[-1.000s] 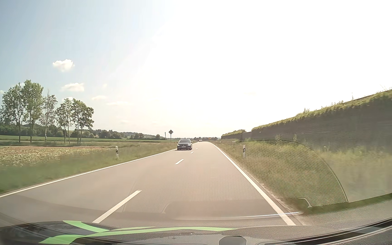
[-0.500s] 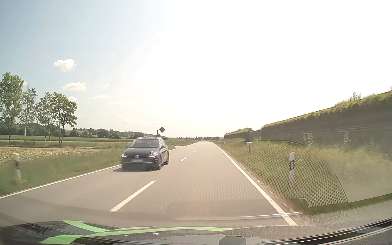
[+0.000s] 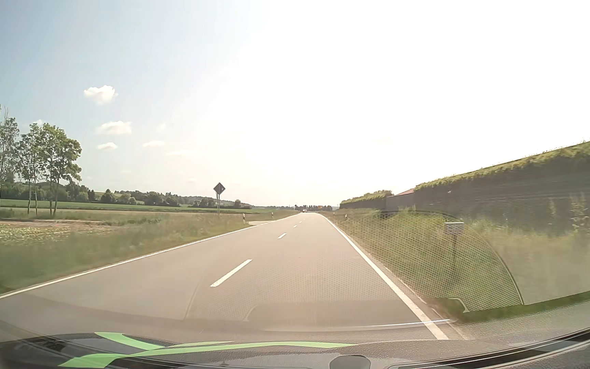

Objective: Follow the waypoints while adhering to traffic rules and regulations

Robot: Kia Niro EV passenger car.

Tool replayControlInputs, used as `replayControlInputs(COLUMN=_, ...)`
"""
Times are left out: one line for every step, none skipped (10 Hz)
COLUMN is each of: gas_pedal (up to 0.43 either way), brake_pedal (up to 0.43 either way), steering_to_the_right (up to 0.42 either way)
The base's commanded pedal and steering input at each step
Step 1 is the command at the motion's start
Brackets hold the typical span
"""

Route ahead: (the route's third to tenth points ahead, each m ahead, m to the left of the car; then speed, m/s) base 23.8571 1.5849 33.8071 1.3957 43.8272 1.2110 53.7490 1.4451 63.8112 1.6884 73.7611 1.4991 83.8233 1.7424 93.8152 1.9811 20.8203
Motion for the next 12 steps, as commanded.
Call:
replayControlInputs(gas_pedal=0.150, brake_pedal=0.000, steering_to_the_right=-0.001)
replayControlInputs(gas_pedal=0.150, brake_pedal=0.000, steering_to_the_right=0.000)
replayControlInputs(gas_pedal=0.150, brake_pedal=0.000, steering_to_the_right=0.001)
replayControlInputs(gas_pedal=0.150, brake_pedal=0.000, steering_to_the_right=0.001)
replayControlInputs(gas_pedal=0.150, brake_pedal=0.000, steering_to_the_right=0.001)
replayControlInputs(gas_pedal=0.150, brake_pedal=0.000, steering_to_the_right=0.000)
replayControlInputs(gas_pedal=0.150, brake_pedal=0.000, steering_to_the_right=-0.001)
replayControlInputs(gas_pedal=0.150, brake_pedal=0.000, steering_to_the_right=-0.001)
replayControlInputs(gas_pedal=0.157, brake_pedal=0.000, steering_to_the_right=-0.001)
replayControlInputs(gas_pedal=0.169, brake_pedal=0.000, steering_to_the_right=-0.001)
replayControlInputs(gas_pedal=0.177, brake_pedal=0.000, steering_to_the_right=-0.001)
replayControlInputs(gas_pedal=0.177, brake_pedal=0.000, steering_to_the_right=-0.001)
